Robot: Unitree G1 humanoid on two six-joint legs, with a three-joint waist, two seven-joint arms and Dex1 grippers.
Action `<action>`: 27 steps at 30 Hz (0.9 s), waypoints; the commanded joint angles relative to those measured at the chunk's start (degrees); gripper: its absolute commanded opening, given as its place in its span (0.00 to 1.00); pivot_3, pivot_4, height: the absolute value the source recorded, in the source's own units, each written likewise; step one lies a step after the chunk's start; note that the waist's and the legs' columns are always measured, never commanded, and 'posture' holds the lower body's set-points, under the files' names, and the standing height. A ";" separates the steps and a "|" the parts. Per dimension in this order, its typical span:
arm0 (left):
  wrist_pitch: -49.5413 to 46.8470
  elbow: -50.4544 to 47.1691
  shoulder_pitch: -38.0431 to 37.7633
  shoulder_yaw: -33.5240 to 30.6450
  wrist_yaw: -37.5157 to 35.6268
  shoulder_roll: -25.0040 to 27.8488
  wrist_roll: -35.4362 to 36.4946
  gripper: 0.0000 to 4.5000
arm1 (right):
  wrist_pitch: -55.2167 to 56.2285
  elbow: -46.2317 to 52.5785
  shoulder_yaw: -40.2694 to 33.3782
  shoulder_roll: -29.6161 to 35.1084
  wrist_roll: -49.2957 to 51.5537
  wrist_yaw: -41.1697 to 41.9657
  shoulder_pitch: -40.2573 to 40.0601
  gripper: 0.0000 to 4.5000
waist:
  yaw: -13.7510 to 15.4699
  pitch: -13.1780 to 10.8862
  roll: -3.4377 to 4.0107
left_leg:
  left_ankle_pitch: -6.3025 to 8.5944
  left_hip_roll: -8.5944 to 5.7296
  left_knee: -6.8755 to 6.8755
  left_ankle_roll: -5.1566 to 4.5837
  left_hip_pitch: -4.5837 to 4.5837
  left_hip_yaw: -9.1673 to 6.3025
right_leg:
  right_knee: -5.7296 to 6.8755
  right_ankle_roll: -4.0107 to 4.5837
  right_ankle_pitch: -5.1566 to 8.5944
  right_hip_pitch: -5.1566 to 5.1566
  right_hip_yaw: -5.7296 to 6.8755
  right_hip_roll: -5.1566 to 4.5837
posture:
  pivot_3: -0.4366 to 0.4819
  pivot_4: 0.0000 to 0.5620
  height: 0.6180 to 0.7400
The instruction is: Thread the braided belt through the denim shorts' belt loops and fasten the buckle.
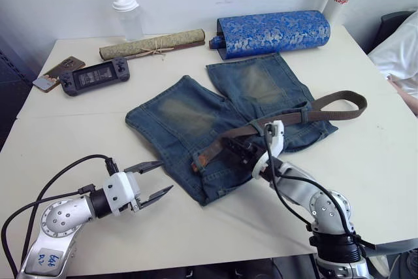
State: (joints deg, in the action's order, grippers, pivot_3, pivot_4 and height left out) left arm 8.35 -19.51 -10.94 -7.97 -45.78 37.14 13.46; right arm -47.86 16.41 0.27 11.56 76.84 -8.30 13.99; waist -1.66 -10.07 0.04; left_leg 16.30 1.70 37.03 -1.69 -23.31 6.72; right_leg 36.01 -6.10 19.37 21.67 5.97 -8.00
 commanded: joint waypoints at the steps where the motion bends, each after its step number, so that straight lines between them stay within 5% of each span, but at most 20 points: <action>1: 1.99 -0.36 0.87 0.39 0.49 -0.21 -1.23 0.71 | -2.75 -2.18 1.79 -1.70 -0.99 -0.86 0.63 0.00 | -0.01 0.01 -0.01 | 0.00 0.00 0.00 0.00 0.00 0.00 | 0.00 0.00 0.00 0.00 0.00 0.00 | 0.48 0.27 0.82; 16: 36.69 16.51 10.19 6.40 12.33 -0.12 -27.87 0.71 | -9.22 -11.45 -3.76 -9.34 10.56 -5.82 2.78 0.00 | -0.56 0.13 -0.21 | 0.13 0.22 -0.05 0.00 0.08 0.02 | 0.04 0.11 0.03 0.00 -0.01 0.22 | 0.48 0.27 0.82; 27: 43.24 24.25 13.57 9.42 18.64 1.69 -35.85 0.71 | -7.43 -10.77 -4.94 -11.27 15.19 -9.41 2.97 0.00 | -0.72 0.12 -0.20 | 0.15 0.22 -0.06 -0.01 0.05 0.04 | 0.05 0.11 0.03 0.03 -0.01 0.21 | 0.48 0.27 0.82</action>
State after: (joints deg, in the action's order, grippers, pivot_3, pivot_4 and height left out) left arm 50.98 3.82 2.11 1.14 -28.76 38.44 -21.10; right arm -55.03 4.96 -5.29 1.32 90.00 -17.63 17.45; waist -2.38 -9.95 -0.16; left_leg 16.45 1.93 36.96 -1.71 -23.25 6.76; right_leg 36.06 -5.99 19.40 21.70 5.97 -7.79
